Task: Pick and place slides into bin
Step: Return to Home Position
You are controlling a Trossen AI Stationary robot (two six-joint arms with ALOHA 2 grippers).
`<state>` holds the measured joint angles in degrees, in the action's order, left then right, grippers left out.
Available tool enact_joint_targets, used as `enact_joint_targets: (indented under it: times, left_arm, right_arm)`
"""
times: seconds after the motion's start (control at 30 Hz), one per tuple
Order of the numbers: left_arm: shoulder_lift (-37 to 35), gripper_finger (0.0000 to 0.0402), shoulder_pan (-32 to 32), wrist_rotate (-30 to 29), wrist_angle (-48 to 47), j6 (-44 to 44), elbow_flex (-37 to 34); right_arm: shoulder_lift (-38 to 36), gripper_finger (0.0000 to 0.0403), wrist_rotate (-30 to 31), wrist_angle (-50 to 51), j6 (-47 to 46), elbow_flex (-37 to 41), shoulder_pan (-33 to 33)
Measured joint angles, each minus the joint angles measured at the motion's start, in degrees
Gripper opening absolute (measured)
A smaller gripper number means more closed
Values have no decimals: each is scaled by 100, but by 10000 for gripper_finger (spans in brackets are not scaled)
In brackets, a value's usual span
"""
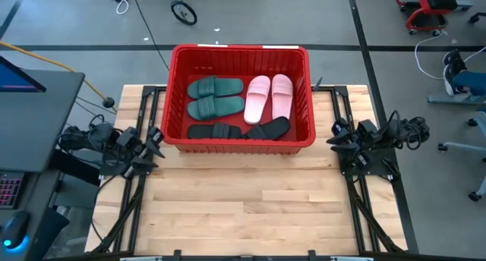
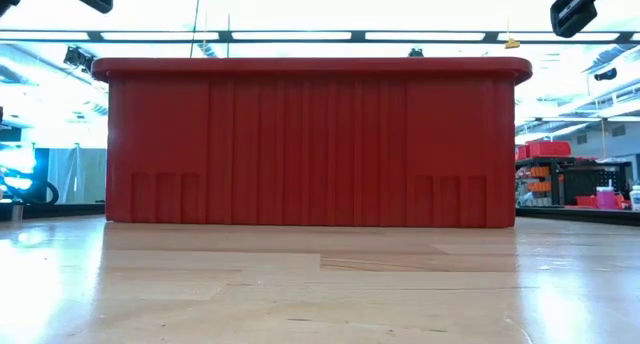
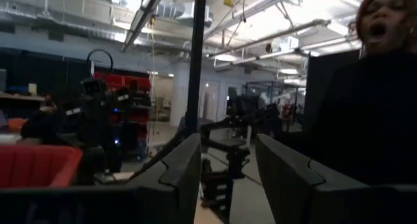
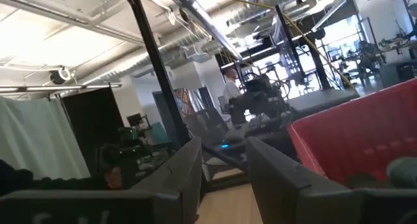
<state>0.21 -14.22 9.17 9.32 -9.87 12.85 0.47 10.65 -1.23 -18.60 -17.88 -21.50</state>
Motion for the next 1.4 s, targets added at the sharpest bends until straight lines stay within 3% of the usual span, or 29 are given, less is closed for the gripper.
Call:
enact_joint_targets:
  times: [0.23,0.43,0.6,0.9,1.4]
  left_arm:
    - [4,159,-2,-39,-23,-137,-18]
    - [13,158,-4,5,-15,-146,-18]
    - [13,152,-79,263,-13,-146,-18]
    - [15,159,-312,733,-62,-209,-18]
    - [15,154,-446,715,-821,249,-18]
  right_arm:
    - [-4,129,2,-142,-240,381,0]
    - [-4,129,-90,-1477,-343,1127,0]
    - [-4,129,-251,-2001,-430,1525,0]
    - [-4,129,-257,-2050,-209,1658,-1]
    - [-4,129,-257,-2048,-124,1658,0]
